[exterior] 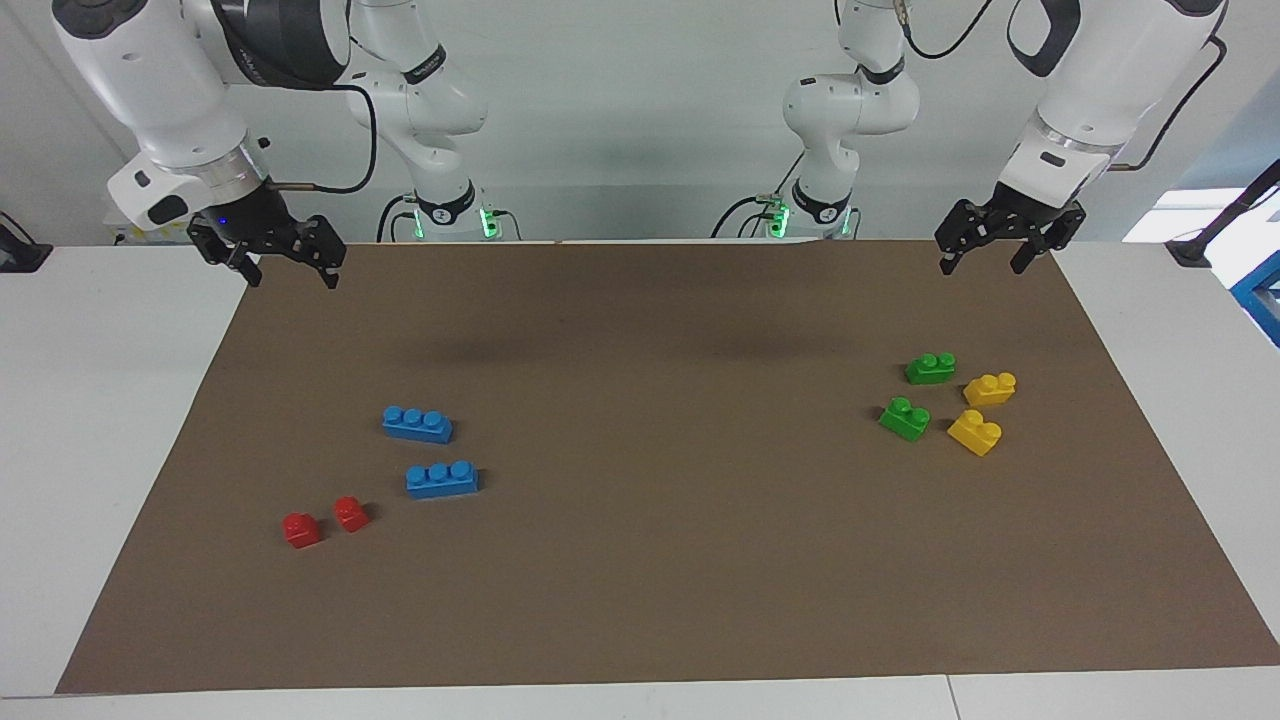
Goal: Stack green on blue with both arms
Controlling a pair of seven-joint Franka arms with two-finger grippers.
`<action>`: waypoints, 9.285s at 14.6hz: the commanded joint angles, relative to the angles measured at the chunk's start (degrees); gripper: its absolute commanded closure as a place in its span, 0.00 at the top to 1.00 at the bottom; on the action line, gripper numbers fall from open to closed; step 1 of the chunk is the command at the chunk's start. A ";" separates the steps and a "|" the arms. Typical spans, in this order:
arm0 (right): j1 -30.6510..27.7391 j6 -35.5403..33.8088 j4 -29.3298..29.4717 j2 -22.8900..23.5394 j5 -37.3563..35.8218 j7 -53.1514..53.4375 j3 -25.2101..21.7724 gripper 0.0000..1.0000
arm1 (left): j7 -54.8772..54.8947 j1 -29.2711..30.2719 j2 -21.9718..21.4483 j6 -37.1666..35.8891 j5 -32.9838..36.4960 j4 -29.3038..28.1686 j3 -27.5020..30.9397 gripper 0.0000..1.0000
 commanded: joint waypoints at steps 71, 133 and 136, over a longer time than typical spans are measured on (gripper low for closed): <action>-3.44 16.51 9.29 37.86 39.04 61.96 0.82 0.93 | -56.14 1.91 22.10 39.28 -2.90 -17.21 0.19 0.00; 28.29 51.58 -4.08 33.55 51.78 75.50 5.13 0.00 | -109.13 -14.61 11.10 26.09 -5.19 -8.86 -8.86 0.00; 28.21 51.67 -4.34 33.46 53.55 74.34 5.13 0.00 | -110.45 -15.58 12.15 27.77 -4.92 -8.95 -8.86 0.00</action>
